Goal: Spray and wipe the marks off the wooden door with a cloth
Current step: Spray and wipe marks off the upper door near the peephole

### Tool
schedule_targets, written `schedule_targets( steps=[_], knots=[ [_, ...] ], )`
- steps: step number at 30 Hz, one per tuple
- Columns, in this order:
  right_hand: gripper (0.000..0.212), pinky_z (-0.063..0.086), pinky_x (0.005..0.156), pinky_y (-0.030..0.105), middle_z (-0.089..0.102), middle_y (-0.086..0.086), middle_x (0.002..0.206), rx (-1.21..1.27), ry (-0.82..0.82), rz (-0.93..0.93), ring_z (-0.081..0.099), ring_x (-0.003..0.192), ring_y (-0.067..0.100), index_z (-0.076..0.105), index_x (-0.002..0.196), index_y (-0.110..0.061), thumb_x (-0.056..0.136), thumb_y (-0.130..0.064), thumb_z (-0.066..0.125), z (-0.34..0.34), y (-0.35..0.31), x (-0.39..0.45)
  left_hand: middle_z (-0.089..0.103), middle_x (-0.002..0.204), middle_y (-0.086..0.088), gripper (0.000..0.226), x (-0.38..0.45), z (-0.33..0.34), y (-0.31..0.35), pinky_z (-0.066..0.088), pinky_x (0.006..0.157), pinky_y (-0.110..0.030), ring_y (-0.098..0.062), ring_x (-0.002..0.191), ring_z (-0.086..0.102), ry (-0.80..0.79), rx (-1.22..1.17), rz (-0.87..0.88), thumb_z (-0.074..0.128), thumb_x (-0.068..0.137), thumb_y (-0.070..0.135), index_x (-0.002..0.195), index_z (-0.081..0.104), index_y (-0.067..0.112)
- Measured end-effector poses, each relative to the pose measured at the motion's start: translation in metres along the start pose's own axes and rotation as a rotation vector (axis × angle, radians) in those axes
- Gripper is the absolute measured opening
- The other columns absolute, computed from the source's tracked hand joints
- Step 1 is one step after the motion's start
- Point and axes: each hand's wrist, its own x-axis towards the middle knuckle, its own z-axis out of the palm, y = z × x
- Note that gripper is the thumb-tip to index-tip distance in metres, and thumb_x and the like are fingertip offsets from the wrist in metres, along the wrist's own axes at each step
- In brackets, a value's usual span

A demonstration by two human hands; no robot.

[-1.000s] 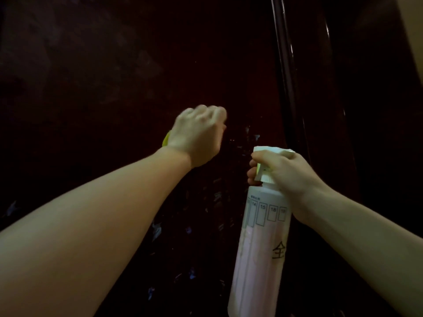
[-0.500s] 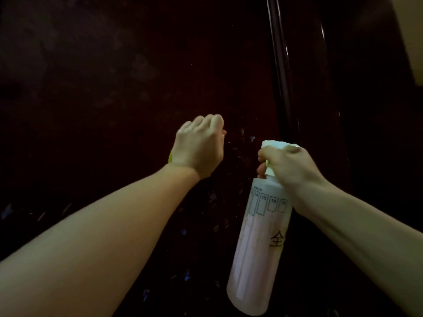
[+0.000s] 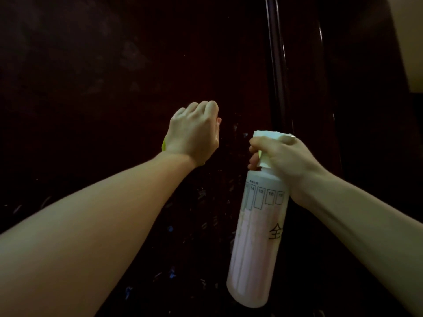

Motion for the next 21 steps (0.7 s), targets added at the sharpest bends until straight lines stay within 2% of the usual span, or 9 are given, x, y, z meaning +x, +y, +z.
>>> schedule_targets(
  steps=[3,8,12,15,17,21],
  knots=[
    [0.022,0.057,0.076,0.037,0.071,0.007,0.080,-0.040,-0.008,-0.021,0.069,0.077,0.019,0.070,0.088,-0.009,0.087,-0.030,0.066,0.003,-0.004,0.003,0.061,0.085,0.001,0.013,0.000,-0.001,0.001,0.044,0.071,-0.033,-0.019,0.077,0.059,-0.011,-0.008,-0.003,0.046,0.097,0.023,0.094,0.054,0.013],
    [0.014,0.055,0.054,0.028,0.066,0.006,0.068,0.028,0.054,0.044,0.064,0.058,0.015,0.066,0.087,-0.008,0.087,-0.021,0.063,0.001,-0.005,0.000,0.062,0.085,0.001,0.014,0.000,0.000,0.001,0.045,0.071,-0.034,-0.019,0.077,0.060,0.000,-0.014,0.001,0.046,0.097,0.023,0.093,0.054,0.013],
    [0.016,0.056,0.060,0.030,0.067,0.006,0.068,0.083,0.004,0.083,0.065,0.062,0.017,0.067,0.085,-0.007,0.087,-0.023,0.064,-0.002,-0.001,-0.008,0.062,0.085,0.001,0.013,0.005,0.004,0.002,0.041,0.070,-0.031,-0.018,0.077,0.060,0.031,-0.013,-0.017,0.046,0.096,0.023,0.094,0.054,0.014],
    [0.018,0.058,0.067,0.032,0.070,0.007,0.073,0.069,0.003,0.078,0.068,0.067,0.017,0.070,0.087,-0.008,0.086,-0.026,0.066,-0.002,0.005,-0.013,0.064,0.089,0.001,0.013,0.024,0.011,0.012,0.044,0.074,-0.033,-0.019,0.082,0.061,0.029,-0.007,-0.023,0.046,0.097,0.024,0.097,0.055,0.014],
    [0.019,0.058,0.066,0.031,0.072,0.006,0.075,0.062,0.012,0.084,0.069,0.068,0.016,0.071,0.088,-0.009,0.085,-0.027,0.067,-0.005,0.010,-0.015,0.065,0.094,-0.002,0.015,0.034,0.018,0.023,0.045,0.077,-0.036,-0.022,0.087,0.061,-0.017,-0.001,0.066,0.046,0.097,0.025,0.102,0.055,0.014],
    [0.016,0.055,0.058,0.026,0.071,0.005,0.071,0.097,0.030,0.098,0.068,0.063,0.015,0.070,0.090,-0.008,0.084,-0.023,0.067,-0.014,0.017,-0.017,0.064,0.100,-0.002,0.020,0.023,0.026,0.046,0.048,0.078,-0.036,-0.020,0.089,0.060,-0.192,0.013,0.453,0.045,0.095,0.028,0.109,0.054,0.016]
  ],
)
